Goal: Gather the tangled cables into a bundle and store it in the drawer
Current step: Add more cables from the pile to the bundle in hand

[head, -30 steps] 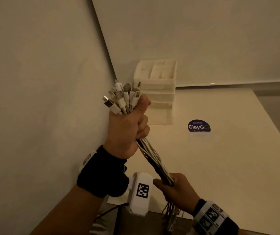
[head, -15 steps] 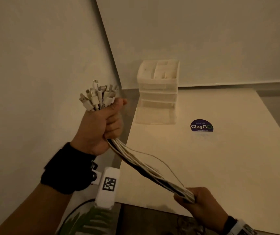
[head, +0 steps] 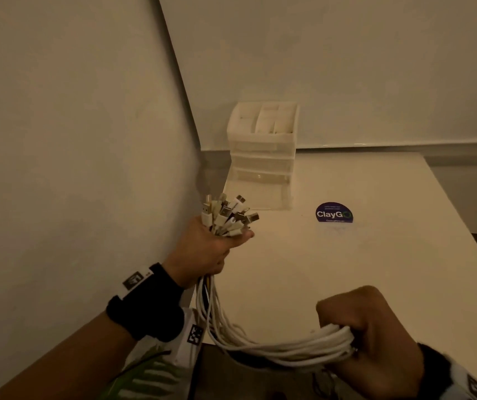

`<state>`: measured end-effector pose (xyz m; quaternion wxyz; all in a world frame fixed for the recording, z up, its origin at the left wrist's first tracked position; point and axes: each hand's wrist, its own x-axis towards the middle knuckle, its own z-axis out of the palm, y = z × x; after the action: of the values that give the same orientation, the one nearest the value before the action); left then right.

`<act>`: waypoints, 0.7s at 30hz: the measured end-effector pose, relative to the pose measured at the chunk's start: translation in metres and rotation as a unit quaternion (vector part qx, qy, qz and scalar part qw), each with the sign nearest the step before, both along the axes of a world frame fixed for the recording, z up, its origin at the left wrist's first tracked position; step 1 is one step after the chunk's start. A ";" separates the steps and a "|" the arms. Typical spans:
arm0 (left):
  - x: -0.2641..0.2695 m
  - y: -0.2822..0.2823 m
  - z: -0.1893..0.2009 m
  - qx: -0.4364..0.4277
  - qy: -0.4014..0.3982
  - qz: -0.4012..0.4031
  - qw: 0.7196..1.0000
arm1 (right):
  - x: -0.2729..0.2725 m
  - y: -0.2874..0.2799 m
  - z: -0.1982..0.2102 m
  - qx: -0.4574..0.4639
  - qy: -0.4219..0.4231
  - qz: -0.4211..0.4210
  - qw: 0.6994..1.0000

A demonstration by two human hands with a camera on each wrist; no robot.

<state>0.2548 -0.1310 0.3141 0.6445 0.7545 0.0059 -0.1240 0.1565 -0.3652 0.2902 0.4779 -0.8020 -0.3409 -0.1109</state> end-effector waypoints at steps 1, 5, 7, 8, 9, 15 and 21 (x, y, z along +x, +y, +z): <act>-0.001 -0.007 -0.004 -0.008 -0.011 0.002 1.000 | 0.002 0.001 0.004 0.025 0.010 0.001 1.000; -0.006 -0.031 -0.014 -0.045 -0.042 0.001 0.998 | 0.007 0.002 0.008 0.102 0.004 -0.014 0.995; -0.010 -0.043 -0.018 -0.071 -0.040 -0.015 0.997 | 0.007 0.002 0.009 0.130 0.000 -0.015 0.991; -0.012 -0.049 -0.020 -0.090 -0.032 -0.030 0.995 | 0.008 0.003 0.009 0.146 0.005 -0.015 0.989; -0.017 -0.056 -0.020 -0.114 -0.033 -0.046 0.992 | 0.009 0.003 0.011 0.166 0.016 -0.018 0.986; -0.035 -0.096 -0.028 -0.174 -0.104 -0.057 0.978 | 0.026 0.005 0.015 0.294 0.065 -0.031 0.953; -0.035 -0.095 -0.022 -0.202 -0.062 -0.111 0.971 | 0.036 -0.002 0.012 0.419 0.152 -0.031 0.895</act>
<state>0.2197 -0.2260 0.2920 0.7651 0.6104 -0.1435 -0.1465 0.1920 -0.3673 0.3019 0.8117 -0.5450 -0.1608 -0.1352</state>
